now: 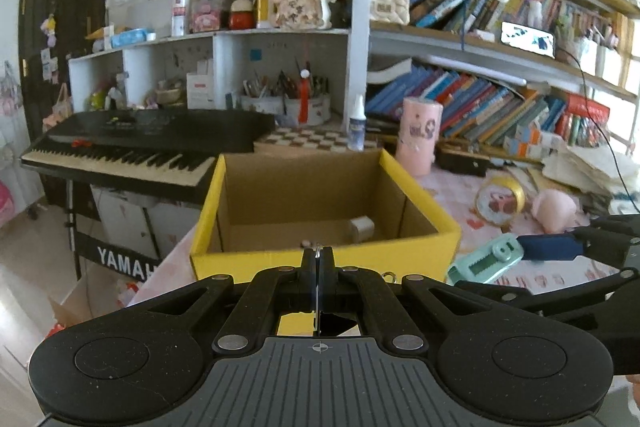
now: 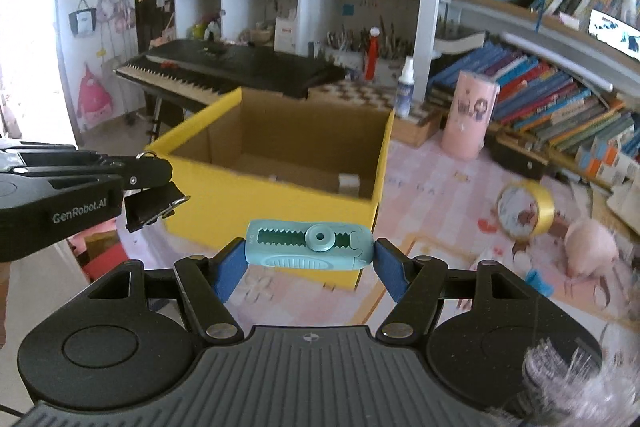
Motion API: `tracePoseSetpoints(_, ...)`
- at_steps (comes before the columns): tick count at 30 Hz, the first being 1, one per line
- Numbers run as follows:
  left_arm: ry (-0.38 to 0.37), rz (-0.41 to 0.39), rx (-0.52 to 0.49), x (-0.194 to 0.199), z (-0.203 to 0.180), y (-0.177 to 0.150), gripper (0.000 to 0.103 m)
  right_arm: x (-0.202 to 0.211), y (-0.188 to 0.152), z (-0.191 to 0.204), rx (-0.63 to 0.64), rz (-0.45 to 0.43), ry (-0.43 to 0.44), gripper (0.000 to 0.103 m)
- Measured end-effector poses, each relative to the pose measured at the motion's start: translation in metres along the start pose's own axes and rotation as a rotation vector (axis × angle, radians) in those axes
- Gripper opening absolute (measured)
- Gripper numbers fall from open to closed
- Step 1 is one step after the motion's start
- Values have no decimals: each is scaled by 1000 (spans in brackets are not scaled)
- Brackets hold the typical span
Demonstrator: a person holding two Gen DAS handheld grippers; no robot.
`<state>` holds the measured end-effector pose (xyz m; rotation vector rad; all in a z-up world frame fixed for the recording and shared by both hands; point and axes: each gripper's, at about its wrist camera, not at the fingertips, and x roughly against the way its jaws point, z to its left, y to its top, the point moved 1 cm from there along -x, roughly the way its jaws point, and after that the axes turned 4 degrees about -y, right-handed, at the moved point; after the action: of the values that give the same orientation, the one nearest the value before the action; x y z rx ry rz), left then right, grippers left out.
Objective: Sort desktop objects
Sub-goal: 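Carry the binder clip and mint-green clip with both tools to the yellow box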
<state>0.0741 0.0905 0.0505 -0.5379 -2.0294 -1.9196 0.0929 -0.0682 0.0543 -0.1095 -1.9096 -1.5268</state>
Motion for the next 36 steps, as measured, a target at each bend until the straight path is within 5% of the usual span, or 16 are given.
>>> tracePoseSetpoints(21,102,30,44,-81,7,31,0,-80,74,-43,162,-57,89,66)
tracePoseSetpoints(36,123,158,61,-125,5,24,0,-147,90,-38,516,-6,180,66)
